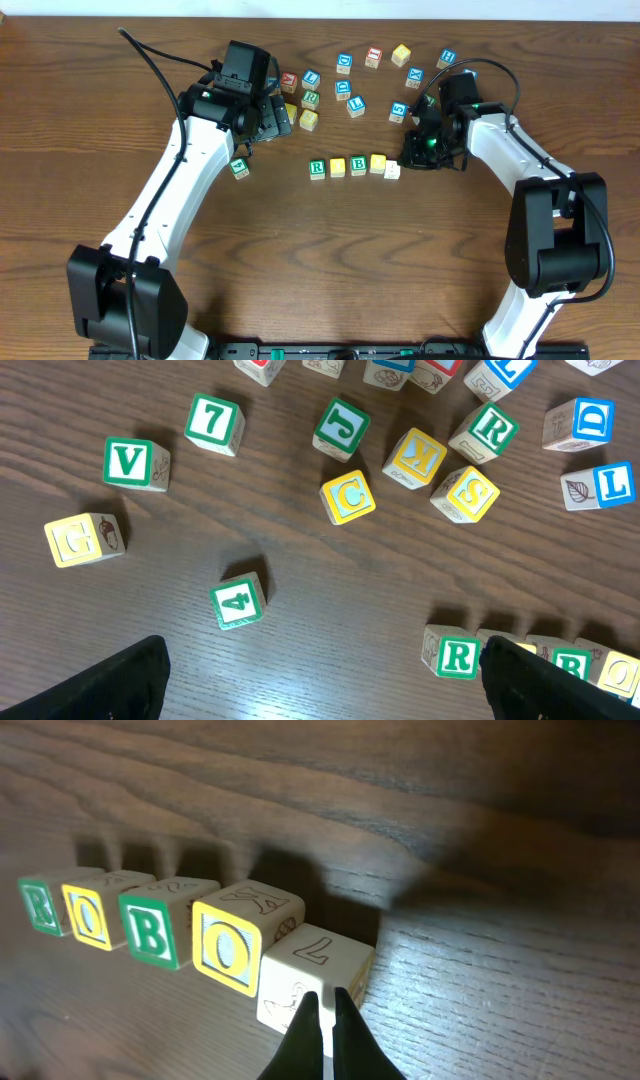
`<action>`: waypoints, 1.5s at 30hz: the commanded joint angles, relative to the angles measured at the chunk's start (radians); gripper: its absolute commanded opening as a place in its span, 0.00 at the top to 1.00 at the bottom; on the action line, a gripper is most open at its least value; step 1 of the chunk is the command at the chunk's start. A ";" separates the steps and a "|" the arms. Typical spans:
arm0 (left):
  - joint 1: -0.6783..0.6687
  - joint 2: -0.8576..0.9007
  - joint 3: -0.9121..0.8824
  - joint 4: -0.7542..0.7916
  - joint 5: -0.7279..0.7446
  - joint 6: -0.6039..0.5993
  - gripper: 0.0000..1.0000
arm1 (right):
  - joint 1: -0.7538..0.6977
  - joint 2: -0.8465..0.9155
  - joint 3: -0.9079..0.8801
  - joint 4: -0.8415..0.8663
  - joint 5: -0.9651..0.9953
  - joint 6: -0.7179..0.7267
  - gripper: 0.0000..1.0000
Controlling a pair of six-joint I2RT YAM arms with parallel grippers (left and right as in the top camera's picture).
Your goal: Spell out ROBOT
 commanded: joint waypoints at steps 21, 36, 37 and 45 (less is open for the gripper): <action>0.005 -0.021 0.013 -0.002 -0.006 0.006 0.02 | -0.050 -0.023 -0.108 0.024 0.145 0.044 0.99; 0.005 -0.021 0.013 -0.002 -0.006 0.006 0.02 | -0.089 -0.050 -0.053 -0.075 0.110 0.043 0.93; 0.005 -0.021 0.013 -0.002 -0.006 0.006 0.02 | -0.084 -0.051 -0.053 -0.082 0.106 0.043 0.92; 0.005 -0.021 0.013 -0.002 -0.006 0.006 0.02 | -0.031 -0.051 -0.058 -0.126 0.111 0.059 0.90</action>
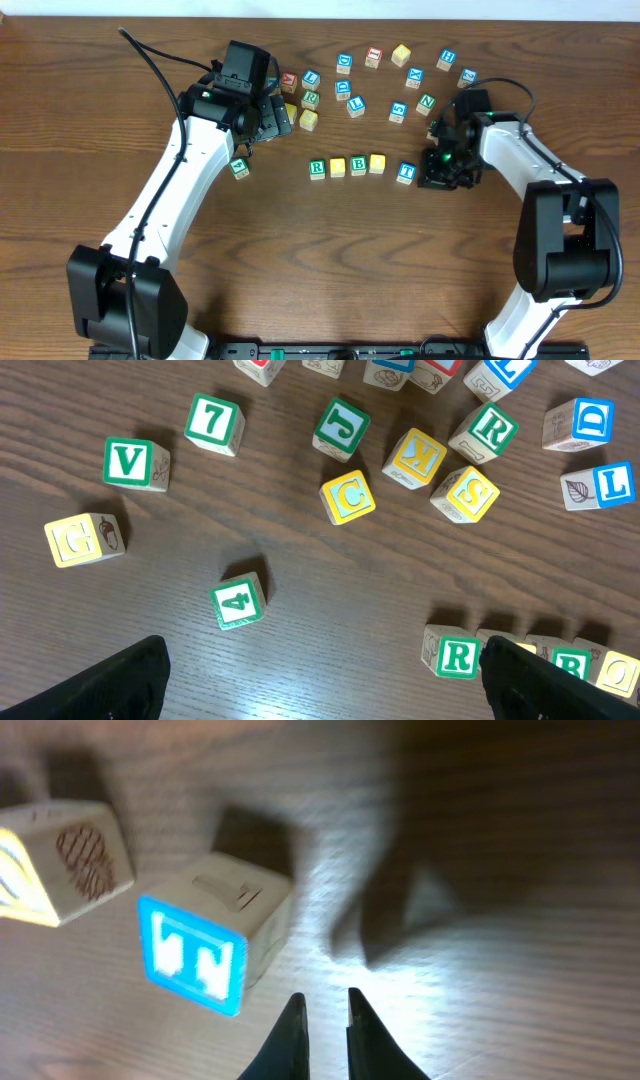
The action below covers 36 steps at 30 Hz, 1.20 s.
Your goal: Spell out ROBOT
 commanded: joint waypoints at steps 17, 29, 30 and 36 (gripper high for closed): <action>0.005 -0.021 0.013 -0.002 -0.006 0.006 0.02 | 0.072 0.011 0.000 0.116 0.080 0.068 0.84; 0.005 -0.021 0.013 -0.002 -0.006 0.006 0.02 | 0.138 0.051 -0.001 0.211 0.070 0.134 0.86; 0.005 -0.021 0.013 -0.002 -0.006 0.006 0.02 | 0.139 0.051 -0.001 0.212 0.072 0.136 0.86; 0.005 -0.021 0.013 -0.013 0.007 0.006 0.02 | 0.133 0.051 0.000 0.235 0.071 0.136 0.86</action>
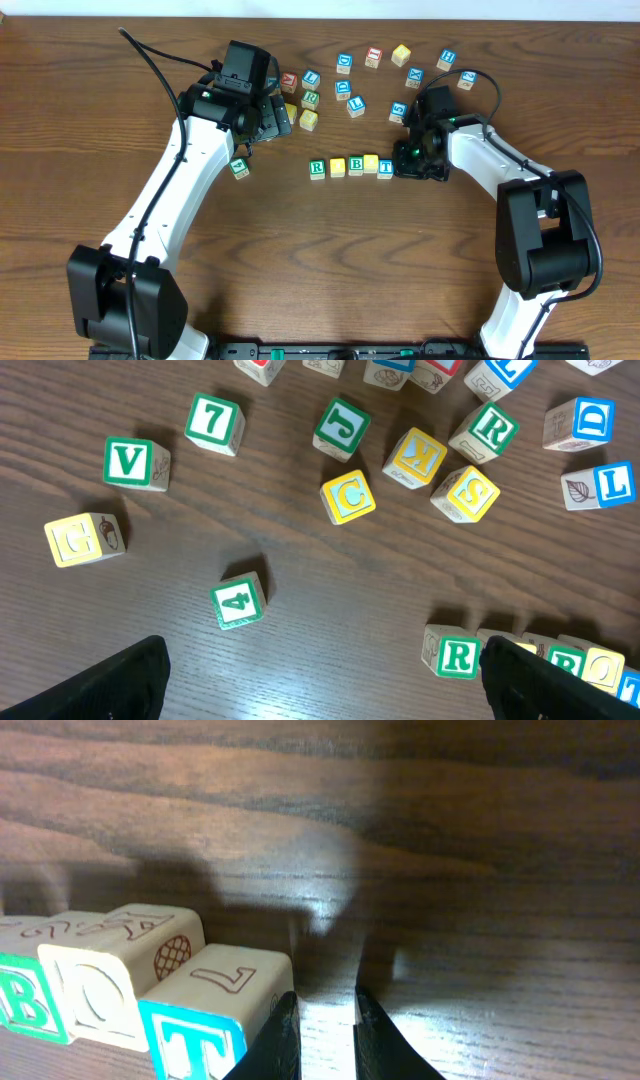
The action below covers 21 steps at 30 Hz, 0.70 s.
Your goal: Spell out ROBOT
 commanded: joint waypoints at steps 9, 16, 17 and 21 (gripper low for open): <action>-0.020 -0.004 0.013 -0.033 0.043 0.005 0.02 | 0.011 0.013 0.000 0.064 -0.042 0.021 0.86; -0.053 0.027 0.013 -0.037 0.043 0.005 0.02 | 0.013 0.013 0.000 0.069 -0.041 0.028 0.86; -0.060 0.029 0.013 -0.036 0.043 0.005 0.02 | 0.013 0.013 0.000 0.068 -0.041 0.028 0.86; -0.080 0.035 0.013 -0.035 0.043 0.005 0.02 | 0.013 0.013 0.000 0.069 -0.041 0.028 0.86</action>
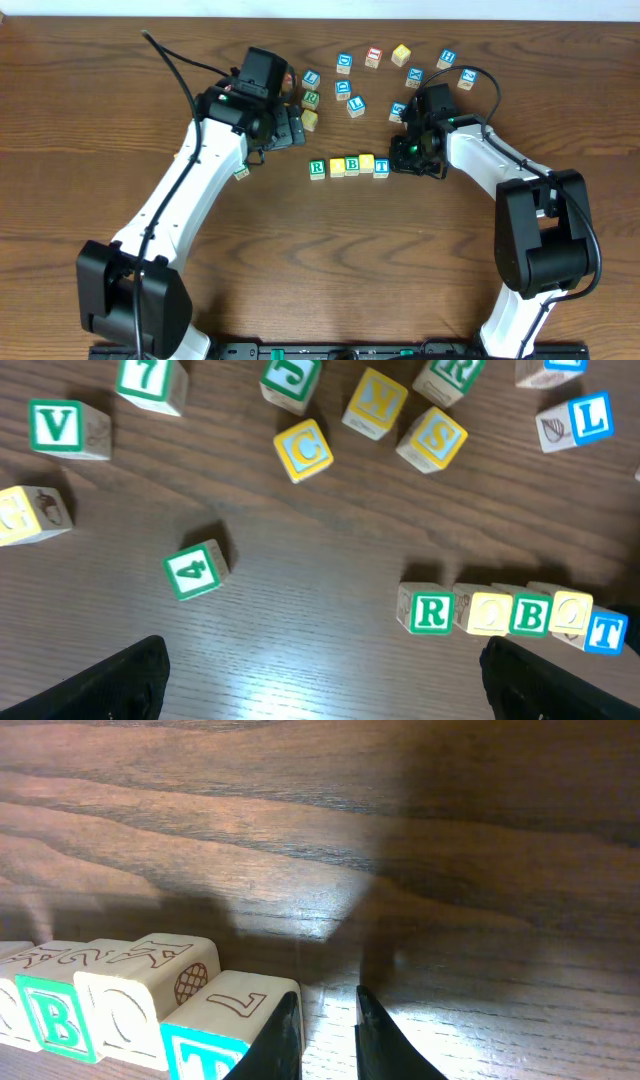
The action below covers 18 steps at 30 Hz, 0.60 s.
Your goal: Spell out ROBOT
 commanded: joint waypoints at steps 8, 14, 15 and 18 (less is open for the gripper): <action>-0.057 0.045 0.013 0.010 0.002 -0.002 0.02 | 0.025 0.009 0.000 0.013 -0.013 0.006 0.85; -0.085 0.082 0.013 0.024 0.002 -0.006 0.02 | 0.026 0.009 0.000 0.014 -0.013 0.001 0.85; -0.089 0.087 0.013 0.028 0.002 -0.006 0.02 | 0.026 0.009 0.000 0.015 -0.013 0.000 0.85; -0.099 0.095 0.013 0.040 0.002 -0.007 0.02 | 0.027 0.009 0.000 0.024 -0.036 -0.036 0.85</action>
